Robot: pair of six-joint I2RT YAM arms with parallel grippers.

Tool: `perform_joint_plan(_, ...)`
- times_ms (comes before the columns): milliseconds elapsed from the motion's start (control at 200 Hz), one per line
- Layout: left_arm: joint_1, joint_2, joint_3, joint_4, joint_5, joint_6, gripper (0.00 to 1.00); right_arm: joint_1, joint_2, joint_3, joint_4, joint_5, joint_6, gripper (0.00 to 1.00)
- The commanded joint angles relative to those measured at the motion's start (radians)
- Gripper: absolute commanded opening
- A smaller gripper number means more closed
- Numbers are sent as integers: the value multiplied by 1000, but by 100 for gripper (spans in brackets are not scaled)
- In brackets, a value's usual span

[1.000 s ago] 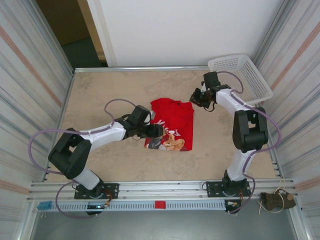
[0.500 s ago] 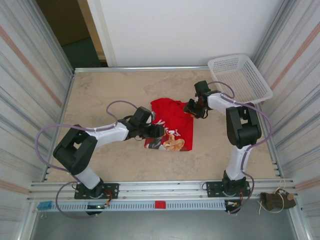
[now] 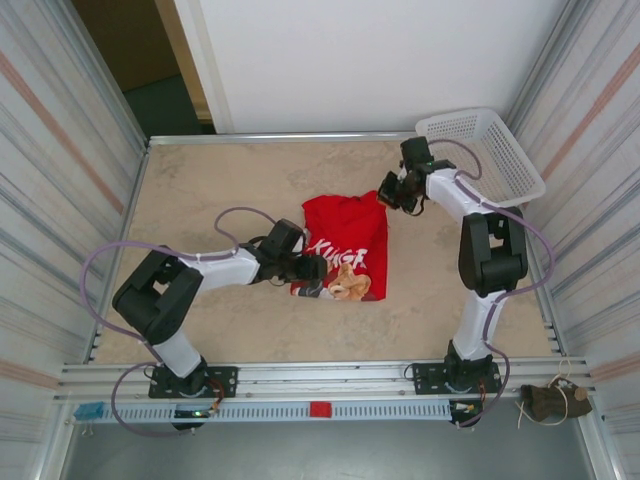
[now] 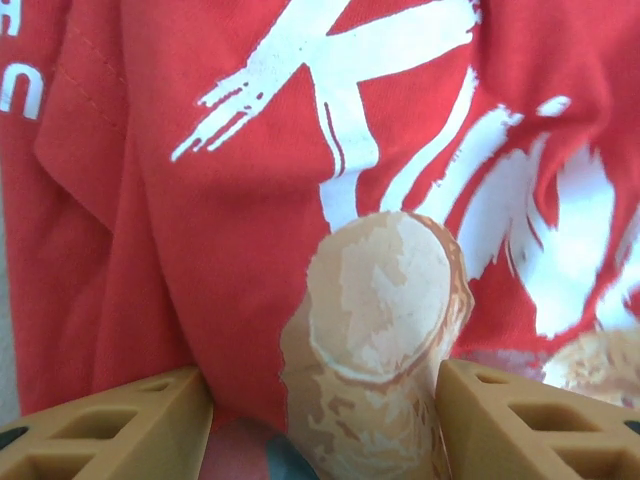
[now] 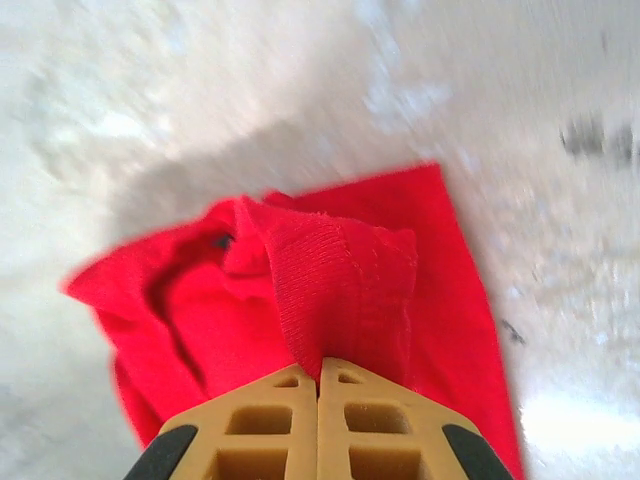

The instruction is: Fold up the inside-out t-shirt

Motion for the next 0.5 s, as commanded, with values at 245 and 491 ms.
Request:
perform_joint_plan(245, -30, 107, -10, -27, 11, 22, 60, -31, 161, 219, -6, -18, -36, 0)
perform_joint_plan(491, -39, 40, 21, -37, 11, -16, 62, -52, -39, 11, -1, 62, -96, 52)
